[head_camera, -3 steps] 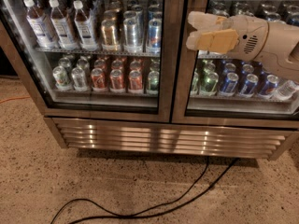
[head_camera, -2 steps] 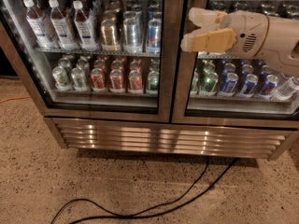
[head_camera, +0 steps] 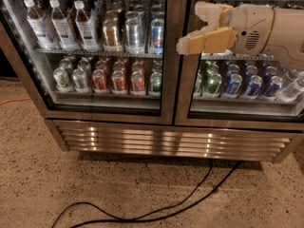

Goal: Open left fridge door

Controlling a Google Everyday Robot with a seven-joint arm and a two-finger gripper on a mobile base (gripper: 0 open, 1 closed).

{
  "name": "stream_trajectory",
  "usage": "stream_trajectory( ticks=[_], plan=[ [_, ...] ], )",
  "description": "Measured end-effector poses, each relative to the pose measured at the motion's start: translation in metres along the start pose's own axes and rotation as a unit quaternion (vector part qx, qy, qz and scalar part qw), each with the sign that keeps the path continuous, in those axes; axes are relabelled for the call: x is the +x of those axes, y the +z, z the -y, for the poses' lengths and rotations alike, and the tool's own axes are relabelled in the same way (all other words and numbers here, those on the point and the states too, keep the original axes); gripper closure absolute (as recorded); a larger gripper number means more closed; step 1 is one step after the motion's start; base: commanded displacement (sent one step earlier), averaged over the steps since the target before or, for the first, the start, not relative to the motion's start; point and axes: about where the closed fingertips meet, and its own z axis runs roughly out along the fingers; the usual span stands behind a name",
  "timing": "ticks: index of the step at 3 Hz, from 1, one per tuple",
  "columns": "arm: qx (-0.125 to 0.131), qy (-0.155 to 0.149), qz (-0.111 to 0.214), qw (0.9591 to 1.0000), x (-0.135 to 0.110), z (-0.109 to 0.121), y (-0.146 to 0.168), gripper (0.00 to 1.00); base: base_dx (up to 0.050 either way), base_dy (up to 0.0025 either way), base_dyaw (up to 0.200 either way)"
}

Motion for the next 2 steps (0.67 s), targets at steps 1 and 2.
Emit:
stream_trajectory(
  ticks=[1,2],
  plan=[
    [0.0,0.0,0.0,1.0,0.0,0.0,0.0,0.0,0.045,0.00186,0.082],
    [0.0,0.0,0.0,1.0,0.0,0.0,0.0,0.0,0.037,-0.00246,-0.132]
  ],
)
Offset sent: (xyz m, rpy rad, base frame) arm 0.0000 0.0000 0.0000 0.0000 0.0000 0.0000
